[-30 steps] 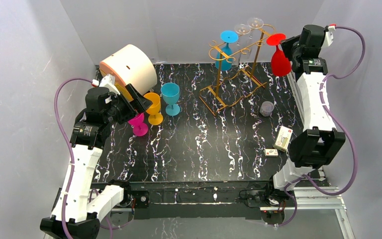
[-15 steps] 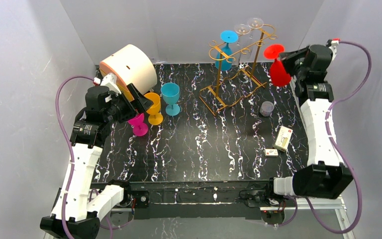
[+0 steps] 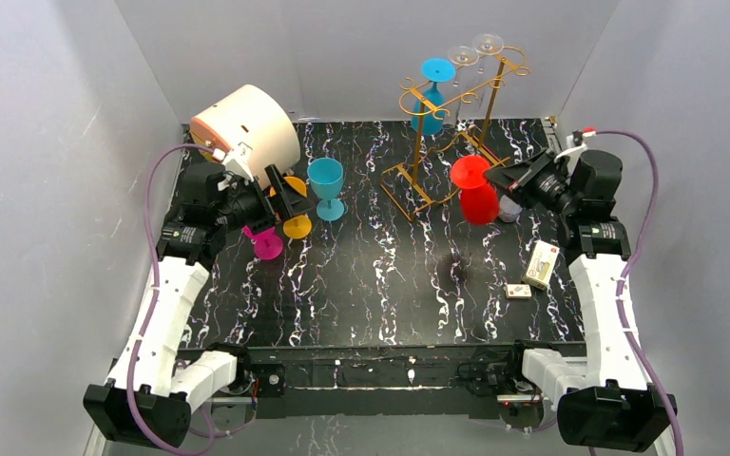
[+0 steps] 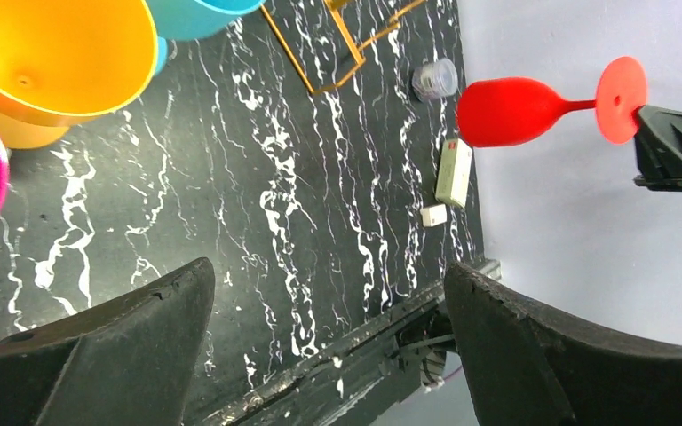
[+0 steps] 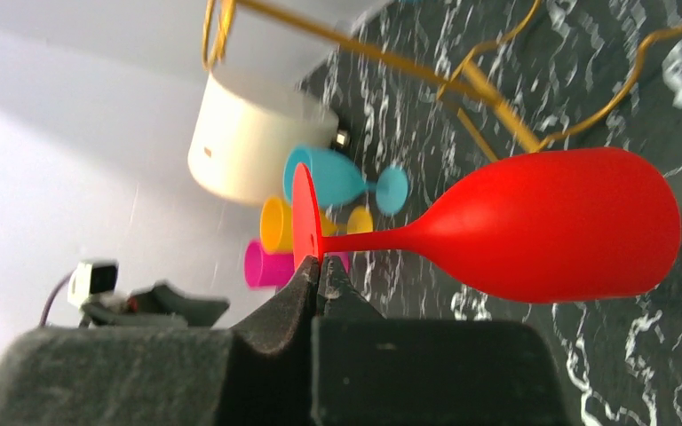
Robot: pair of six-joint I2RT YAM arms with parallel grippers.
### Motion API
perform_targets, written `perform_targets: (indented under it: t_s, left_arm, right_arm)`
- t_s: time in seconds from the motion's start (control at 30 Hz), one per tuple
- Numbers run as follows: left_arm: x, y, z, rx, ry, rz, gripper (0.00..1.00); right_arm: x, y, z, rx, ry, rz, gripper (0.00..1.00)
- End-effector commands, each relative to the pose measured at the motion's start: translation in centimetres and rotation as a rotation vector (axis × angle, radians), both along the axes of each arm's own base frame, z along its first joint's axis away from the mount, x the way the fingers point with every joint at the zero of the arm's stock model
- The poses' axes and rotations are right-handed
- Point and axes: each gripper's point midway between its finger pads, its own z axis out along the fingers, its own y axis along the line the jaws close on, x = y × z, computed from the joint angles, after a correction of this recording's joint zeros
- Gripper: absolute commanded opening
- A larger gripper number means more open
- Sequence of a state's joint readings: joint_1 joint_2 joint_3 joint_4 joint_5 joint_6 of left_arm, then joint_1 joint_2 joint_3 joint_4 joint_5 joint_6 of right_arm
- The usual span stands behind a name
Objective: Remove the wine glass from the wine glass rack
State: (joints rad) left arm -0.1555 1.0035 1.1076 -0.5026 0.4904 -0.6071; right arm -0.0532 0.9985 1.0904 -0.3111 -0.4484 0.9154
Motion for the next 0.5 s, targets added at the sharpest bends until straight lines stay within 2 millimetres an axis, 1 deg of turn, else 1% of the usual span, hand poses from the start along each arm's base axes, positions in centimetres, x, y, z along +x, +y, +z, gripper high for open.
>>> perform_targets:
  t_s: [0.0, 0.07, 0.1, 0.13, 0.2, 0.27, 0.37, 0.47]
  left_arm:
    - [-1.1, -3.0, 0.3, -0.058, -0.018, -0.134, 0.98]
    - [-1.6, -4.8, -0.2, -0.041, -0.018, -0.182, 0.98]
    - [-1.9, -5.9, -0.5, -0.031, -0.014, -0.211, 0.98]
    - [-2.3, -7.3, -0.8, -0.018, -0.007, -0.242, 0.98]
    - [-2.9, -9.4, -0.9, -0.014, -0.009, -0.278, 0.97]
    - [-3.2, -11.3, -0.7, -0.052, -0.031, -0.291, 0.96]
    - [-3.3, -13.3, 0.0, -0.136, -0.05, -0.3, 0.93]
    - [-3.9, -14.4, 0.1, -0.161, -0.059, -0.329, 0.89]
  right_arm:
    - [-4.0, 3.8, -1.5, 0.026, 0.012, 0.269, 0.01]
    - [-5.0, 4.7, -2.3, 0.022, 0.014, 0.33, 0.01]
    - [-5.3, 4.9, -2.6, 0.021, 0.014, 0.351, 0.01]
    - [-6.0, 5.6, -2.7, 0.02, 0.013, 0.395, 0.01]
    - [-7.0, 6.6, -2.9, 0.02, 0.004, 0.466, 0.01]
    - [-7.9, 7.4, -3.1, 0.021, -0.003, 0.523, 0.01]
    - [-9.1, 8.3, -3.4, 0.036, -0.026, 0.589, 0.01]
    - [-10.2, 9.0, -3.4, 0.072, -0.044, 0.646, 0.01]
